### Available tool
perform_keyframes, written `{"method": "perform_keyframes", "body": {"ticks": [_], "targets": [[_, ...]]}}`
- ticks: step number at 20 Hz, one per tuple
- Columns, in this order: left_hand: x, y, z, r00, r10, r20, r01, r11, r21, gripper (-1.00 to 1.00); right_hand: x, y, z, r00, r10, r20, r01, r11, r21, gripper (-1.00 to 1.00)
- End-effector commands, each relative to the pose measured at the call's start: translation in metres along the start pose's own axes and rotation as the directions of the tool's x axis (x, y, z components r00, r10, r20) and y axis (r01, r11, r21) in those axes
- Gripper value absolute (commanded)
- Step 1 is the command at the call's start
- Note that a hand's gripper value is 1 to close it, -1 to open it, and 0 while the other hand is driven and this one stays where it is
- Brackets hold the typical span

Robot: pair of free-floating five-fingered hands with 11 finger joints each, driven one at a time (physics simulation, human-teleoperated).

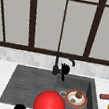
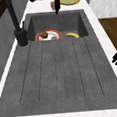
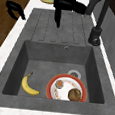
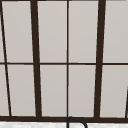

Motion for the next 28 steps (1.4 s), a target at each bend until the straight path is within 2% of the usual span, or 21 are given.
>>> {"method": "perform_keyframes", "body": {"ticks": [1, 5, 7, 11, 18, 21, 25, 28], "targets": [[0.0, 0.0, 0.0, 1.0, 0.0, 0.0, 0.0, 1.0, 0.0, 0.0, -0.001, -0.002, -0.017, 0.999, 0.036, -0.008, -0.035, 0.993, 0.113, -1.0], [0.0, 0.0, 0.0, 1.0, 0.0, 0.0, 0.0, 1.0, 0.0, 0.0, -0.002, -0.014, -0.039, 1.0, 0.015, -0.008, -0.013, 0.983, 0.181, -1.0], [0.0, 0.0, 0.0, 1.0, 0.0, 0.0, 0.0, 1.0, 0.0, 0.0, -0.001, -0.008, -0.052, 1.0, 0.017, -0.008, -0.014, 0.975, 0.224, -1.0], [0.0, 0.0, 0.0, 1.0, 0.0, 0.0, 0.0, 1.0, 0.0, 0.0, -0.002, -0.004, -0.084, 1.0, 0.02, -0.006, -0.017, 0.968, 0.25, -1.0], [0.0, 0.0, 0.0, 1.0, 0.0, 0.0, 0.0, 1.0, 0.0, 0.0, -0.013, 0.014, -0.132, 1.0, 0.009, -0.008, -0.006, 0.946, 0.324, -1.0], [0.0, 0.0, 0.0, 1.0, 0.0, 0.0, 0.0, 1.0, 0.0, 0.0, -0.015, 0.027, -0.157, 1.0, 0.009, -0.006, -0.006, 0.944, 0.329, -1.0], [0.0, 0.0, 0.0, 1.0, 0.0, 0.0, 0.0, 1.0, 0.0, 0.0, -0.026, 0.059, -0.182, 0.999, 0.032, 0.007, -0.033, 0.956, 0.291, -1.0], [0.0, 0.0, 0.0, 1.0, 0.0, 0.0, 0.0, 1.0, 0.0, 0.0, -0.033, 0.08, -0.198, 0.999, 0.04, 0.012, -0.042, 0.957, 0.286, -1.0]]}}
